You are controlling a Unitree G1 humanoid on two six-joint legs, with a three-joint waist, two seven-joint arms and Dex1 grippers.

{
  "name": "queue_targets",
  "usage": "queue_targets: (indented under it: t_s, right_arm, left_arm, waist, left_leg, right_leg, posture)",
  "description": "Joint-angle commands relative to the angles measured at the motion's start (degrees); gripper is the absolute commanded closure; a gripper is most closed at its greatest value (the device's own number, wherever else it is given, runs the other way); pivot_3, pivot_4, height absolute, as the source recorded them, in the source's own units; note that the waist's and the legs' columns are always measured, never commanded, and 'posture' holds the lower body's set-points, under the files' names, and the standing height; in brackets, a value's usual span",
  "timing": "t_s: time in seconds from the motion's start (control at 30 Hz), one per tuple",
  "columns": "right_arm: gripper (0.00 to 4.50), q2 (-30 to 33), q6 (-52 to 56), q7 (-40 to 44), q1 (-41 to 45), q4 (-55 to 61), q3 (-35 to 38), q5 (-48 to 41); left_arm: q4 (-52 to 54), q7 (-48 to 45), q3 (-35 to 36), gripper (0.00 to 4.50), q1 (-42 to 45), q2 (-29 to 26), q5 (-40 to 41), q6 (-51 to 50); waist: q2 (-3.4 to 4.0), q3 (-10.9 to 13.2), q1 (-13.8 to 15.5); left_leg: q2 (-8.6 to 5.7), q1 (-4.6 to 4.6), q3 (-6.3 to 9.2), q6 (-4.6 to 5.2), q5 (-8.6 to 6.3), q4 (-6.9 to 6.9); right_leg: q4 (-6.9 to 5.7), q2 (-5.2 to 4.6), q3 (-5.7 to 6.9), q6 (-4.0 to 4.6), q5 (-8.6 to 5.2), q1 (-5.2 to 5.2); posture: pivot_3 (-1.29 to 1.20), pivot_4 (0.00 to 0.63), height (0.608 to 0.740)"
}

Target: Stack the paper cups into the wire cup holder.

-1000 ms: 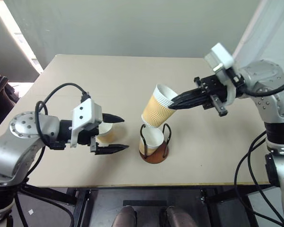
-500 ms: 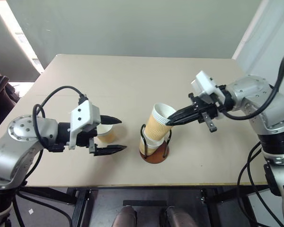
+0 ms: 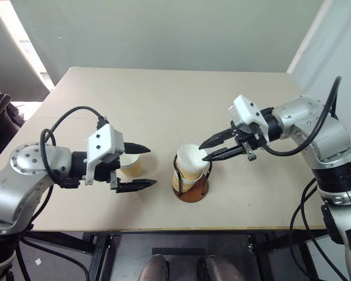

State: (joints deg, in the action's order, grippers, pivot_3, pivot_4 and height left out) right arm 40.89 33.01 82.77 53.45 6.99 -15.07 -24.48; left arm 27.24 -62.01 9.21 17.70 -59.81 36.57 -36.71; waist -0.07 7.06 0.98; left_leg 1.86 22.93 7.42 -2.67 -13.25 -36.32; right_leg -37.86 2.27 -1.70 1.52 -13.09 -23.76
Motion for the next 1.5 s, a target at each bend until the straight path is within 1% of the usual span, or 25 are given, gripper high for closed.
queue_targets:
  t_s: [0.03, 0.17, 0.2, 0.23, 0.4, 0.47, 0.53, 0.6, 0.7, 0.77, 0.87, 1.03, 1.27, 1.37, 1.43, 1.5]
  right_arm:
    - [1.93, 1.06, 0.04, 1.60, 1.13, 1.32, 0.79, -0.72]
    - [0.59, 3.63, 1.23, 6.04, 1.93, 1.15, 2.21, -3.14]
    - [0.20, 4.20, 1.12, 7.13, 2.09, 0.96, 2.54, -3.68]
    - [0.05, 4.35, 0.69, 7.71, 2.24, 0.71, 2.81, -3.95]
    - [0.05, -0.41, 1.18, 4.33, 3.88, -0.85, 6.18, -7.43]
    - [0.05, -4.51, 0.97, -0.89, 4.84, -1.61, 7.32, -7.23]
    - [0.05, -8.65, -0.10, -7.36, 5.41, -2.52, 6.55, -4.06]
    - [0.05, -11.14, -1.78, -11.56, 5.29, -3.17, 4.65, -0.34]
    - [0.05, -12.77, -3.82, -13.54, 4.98, -4.88, 2.98, 2.63]
    - [0.05, -12.59, -4.58, -13.29, 4.84, -5.44, 2.49, 3.43]
    - [0.05, -12.41, -4.63, -12.41, 4.94, -5.82, 2.79, 3.11]
    - [0.05, -11.02, -4.24, -10.20, 4.33, -4.50, 2.43, 2.69]
    - [0.05, -10.62, -4.28, -10.02, 4.63, -4.91, 2.67, 2.99]
    - [0.00, -10.50, -4.32, -10.04, 4.67, -4.93, 2.80, 2.96]
    - [0.00, -10.41, -4.32, -10.04, 4.65, -4.86, 2.87, 2.95]
    - [0.00, -10.23, -4.44, -9.81, 4.67, -4.88, 2.90, 2.94]
  left_arm:
    - [1.58, 0.24, 2.18, 0.00, 0.22, -0.58, 0.76, 0.12]
    - [0.32, 0.11, 2.27, 0.00, 0.91, -1.02, -0.31, 0.97]
    - [-1.02, 0.30, 2.60, 0.00, 1.51, -1.44, -1.29, 1.52]
    - [-2.52, 0.31, 3.02, 0.00, 2.04, -2.01, -2.25, 2.09]
    - [-12.78, -3.80, 5.08, 0.00, 1.31, -8.53, -9.09, 8.62]
    - [-15.86, -6.07, 3.92, 0.00, -0.23, -11.36, -12.41, 12.02]
    - [-17.47, -7.57, 2.16, 0.00, -0.75, -12.34, -14.20, 13.95]
    - [-18.36, -8.56, 0.21, 0.00, -0.13, -11.95, -15.35, 15.42]
    - [-19.80, -9.59, -2.69, 0.00, 2.05, -10.92, -16.46, 16.14]
    - [-20.72, -10.70, -4.88, 0.00, 2.36, -11.65, -18.60, 17.12]
    - [-22.50, -11.00, -7.82, 0.00, 3.62, -10.90, -21.54, 18.83]
    - [-24.74, -8.68, -11.69, 0.00, 7.66, -5.28, -24.59, 20.32]
    - [-24.45, -9.03, -13.74, 0.00, 9.25, -2.68, -26.54, 20.01]
    - [-24.65, -9.40, -13.97, 0.57, 9.38, -2.45, -26.96, 20.15]
    - [-24.47, -9.80, -13.75, 1.25, 9.29, -2.43, -26.84, 20.04]
    - [-24.20, -10.21, -13.46, 2.03, 9.22, -2.51, -26.52, 19.81]
  waist:
    - [0.00, 0.00, 0.00]
    - [0.00, 0.00, 0.07]
    - [0.00, 0.00, 0.07]
    - [0.00, 0.00, 0.05]
    - [-0.01, 0.00, -0.54]
    - [0.00, 0.00, -0.75]
    - [0.01, 0.00, -0.77]
    - [0.01, 0.00, -0.75]
    - [-0.03, -0.02, -0.10]
    - [-0.04, -0.03, 0.10]
    - [-0.05, -0.03, 0.08]
    - [-0.05, -0.04, 0.21]
    - [-0.06, -0.04, -0.17]
    - [-0.06, -0.04, -0.16]
    - [-0.06, -0.04, -0.16]
    - [-0.06, -0.04, -0.16]
  left_leg:
    - [0.00, 0.00, 0.00, 0.00, 0.00, 0.00]
    - [0.00, 0.02, 0.00, 0.00, 0.00, 0.00]
    - [0.00, 0.03, -0.01, 0.00, 0.00, 0.00]
    - [0.00, 0.03, -0.01, 0.00, 0.00, 0.00]
    - [0.17, -0.04, 0.00, -0.02, 0.01, -0.01]
    - [0.29, -0.05, 0.00, -0.02, 0.01, 0.03]
    - [0.34, -0.08, 0.03, -0.02, 0.01, 0.07]
    - [0.37, -0.09, 0.08, -0.01, 0.00, 0.12]
    - [0.36, 0.09, 0.15, -0.01, -0.02, 0.10]
    - [0.36, 0.28, 0.18, -0.06, -0.07, 0.03]
    - [0.35, 0.43, 0.17, -0.13, -0.22, -0.13]
    - [0.36, 0.49, 0.17, -0.14, -0.22, -0.13]
    - [0.37, 0.45, 0.15, -0.16, -0.21, -0.14]
    - [0.37, 0.45, 0.15, -0.16, -0.21, -0.14]
    - [0.37, 0.46, 0.15, -0.16, -0.21, -0.16]
    - [0.37, 0.46, 0.15, -0.16, -0.21, -0.17]
  right_leg:
    - [0.00, 0.00, 0.00, 0.00, 0.00, 0.00]
    - [0.01, 0.00, 0.00, 0.00, 0.00, 0.00]
    - [0.02, 0.00, 0.00, 0.00, 0.00, 0.00]
    - [0.02, 0.00, 0.00, 0.00, 0.00, 0.00]
    - [-0.01, 0.23, -0.09, 0.05, 0.02, 0.00]
    - [0.00, 0.38, -0.13, 0.11, 0.05, -0.03]
    - [0.00, 0.42, -0.14, 0.16, 0.05, -0.06]
    - [-0.03, 0.44, -0.12, 0.22, 0.02, -0.09]
    - [-0.02, 0.43, -0.08, 0.26, 0.03, -0.22]
    - [0.00, 0.43, -0.07, 0.27, 0.04, -0.33]
    - [0.01, 0.42, -0.07, 0.27, 0.04, -0.42]
    - [0.02, 0.42, -0.04, 0.28, 0.03, -0.48]
    - [-0.01, 0.42, -0.04, 0.28, 0.03, -0.48]
    - [-0.01, 0.42, -0.04, 0.27, 0.03, -0.48]
    - [0.00, 0.42, -0.04, 0.27, 0.04, -0.48]
    - [0.00, 0.42, -0.04, 0.27, 0.04, -0.47]
  posture:
    - [0.00, 0.150, 0.740]
    - [0.00, 0.150, 0.740]
    - [0.00, 0.150, 0.740]
    - [0.00, 0.150, 0.740]
    - [0.00, 0.150, 0.740]
    - [0.00, 0.150, 0.740]
    - [0.00, 0.150, 0.740]
    - [0.00, 0.150, 0.740]
    - [0.00, 0.150, 0.740]
    - [0.00, 0.150, 0.740]
    - [0.00, 0.150, 0.740]
    - [0.00, 0.150, 0.740]
    - [0.00, 0.150, 0.740]
    - [0.00, 0.150, 0.740]
    - [0.00, 0.150, 0.740]
    - [0.00, 0.150, 0.740]
